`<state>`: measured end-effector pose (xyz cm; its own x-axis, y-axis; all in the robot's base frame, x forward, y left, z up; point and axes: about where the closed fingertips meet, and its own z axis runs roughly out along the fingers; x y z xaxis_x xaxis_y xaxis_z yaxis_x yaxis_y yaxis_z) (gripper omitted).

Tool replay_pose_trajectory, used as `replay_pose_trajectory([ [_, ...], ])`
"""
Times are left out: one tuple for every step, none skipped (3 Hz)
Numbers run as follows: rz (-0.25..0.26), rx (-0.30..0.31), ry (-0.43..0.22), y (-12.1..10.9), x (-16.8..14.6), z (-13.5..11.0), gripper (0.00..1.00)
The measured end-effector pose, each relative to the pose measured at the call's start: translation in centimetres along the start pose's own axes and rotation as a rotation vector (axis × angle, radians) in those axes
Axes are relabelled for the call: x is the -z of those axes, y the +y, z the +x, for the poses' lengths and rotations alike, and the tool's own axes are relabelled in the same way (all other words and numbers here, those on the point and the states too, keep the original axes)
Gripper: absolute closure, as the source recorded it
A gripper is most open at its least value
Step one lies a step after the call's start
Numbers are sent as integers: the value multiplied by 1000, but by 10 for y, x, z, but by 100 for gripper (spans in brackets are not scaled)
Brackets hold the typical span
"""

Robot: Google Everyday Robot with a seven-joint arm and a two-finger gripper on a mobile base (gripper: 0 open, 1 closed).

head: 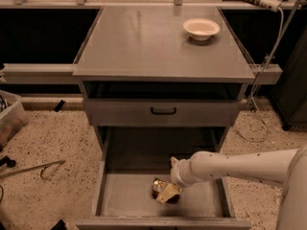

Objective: Pick orange can from middle drawer and place on counter

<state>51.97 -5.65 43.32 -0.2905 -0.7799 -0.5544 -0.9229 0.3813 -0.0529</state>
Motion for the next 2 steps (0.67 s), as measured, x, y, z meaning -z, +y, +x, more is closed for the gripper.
replay_pose_trajectory([
  [-37,-31,-18,10,-25,17,0],
  [-72,-42,-50,18,-52,21,0],
])
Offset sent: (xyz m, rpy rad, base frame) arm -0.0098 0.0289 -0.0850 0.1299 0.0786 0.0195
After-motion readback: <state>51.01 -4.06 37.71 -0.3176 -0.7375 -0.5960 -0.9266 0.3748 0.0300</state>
